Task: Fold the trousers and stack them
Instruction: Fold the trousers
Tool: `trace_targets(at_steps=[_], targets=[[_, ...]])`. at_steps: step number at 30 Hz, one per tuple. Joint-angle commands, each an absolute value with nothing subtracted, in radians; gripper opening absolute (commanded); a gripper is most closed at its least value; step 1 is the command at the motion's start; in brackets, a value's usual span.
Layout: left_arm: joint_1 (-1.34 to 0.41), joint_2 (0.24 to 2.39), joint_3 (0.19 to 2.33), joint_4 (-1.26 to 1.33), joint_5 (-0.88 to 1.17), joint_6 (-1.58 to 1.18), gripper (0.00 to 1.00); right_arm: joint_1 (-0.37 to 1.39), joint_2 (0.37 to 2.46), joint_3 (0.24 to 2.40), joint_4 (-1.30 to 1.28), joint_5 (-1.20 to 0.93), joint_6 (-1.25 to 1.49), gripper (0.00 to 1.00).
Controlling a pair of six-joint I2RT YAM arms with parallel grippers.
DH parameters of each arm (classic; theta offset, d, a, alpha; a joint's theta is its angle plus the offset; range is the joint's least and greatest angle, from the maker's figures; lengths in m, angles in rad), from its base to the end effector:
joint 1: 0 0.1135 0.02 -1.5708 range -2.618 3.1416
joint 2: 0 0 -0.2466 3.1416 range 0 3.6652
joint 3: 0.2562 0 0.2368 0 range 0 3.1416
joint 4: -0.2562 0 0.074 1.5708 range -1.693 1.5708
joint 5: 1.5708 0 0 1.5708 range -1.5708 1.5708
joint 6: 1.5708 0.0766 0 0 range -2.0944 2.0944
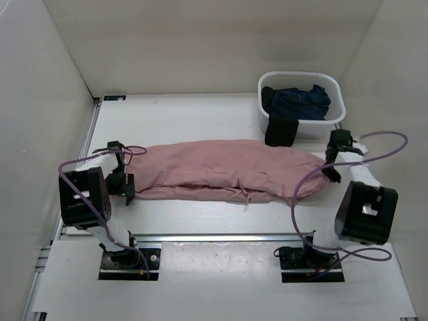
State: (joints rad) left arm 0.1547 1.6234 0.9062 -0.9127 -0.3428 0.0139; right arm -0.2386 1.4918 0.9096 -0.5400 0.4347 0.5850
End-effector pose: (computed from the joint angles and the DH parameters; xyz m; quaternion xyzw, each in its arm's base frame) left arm 0.2296 0.0619 0.1085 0.0642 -0.9828 -0.1674 0.0434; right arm 0.2713 -0.0992 0.1542 0.4250 0.8532 -0.1697 0.2502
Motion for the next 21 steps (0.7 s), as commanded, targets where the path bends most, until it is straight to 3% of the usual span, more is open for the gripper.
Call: trace_targets(at_steps=[1,5,9,12,18,21], targets=[[0.158,1.606,0.930,-0.859,-0.292,0.000,1.00,0.014,1.359,1.044,-0.633,0.790,0.548,0.00],[0.158,1.657,0.948,-0.850,-0.291,0.000,1.00,0.418,1.463,1.301,-0.849,1.064,0.656,0.00],[0.158,1.675,0.957,-0.841,-0.282,0.000,1.00,0.807,1.612,1.510,-0.986,1.127,0.827,0.00],[0.158,1.701,0.966,-0.841,-0.282,0.000,1.00,0.958,1.779,1.677,-1.031,1.112,0.906,0.00],[0.158,1.738,0.997,-0.831,-0.282,0.000,1.00,1.087,2.179,2.133,-1.198,1.089,0.933,0.00],[0.158,1.747,0.997,-0.831,-0.282,0.000,1.00,1.121,2.195,2.155,-1.102,1.089,0.841,0.00]])
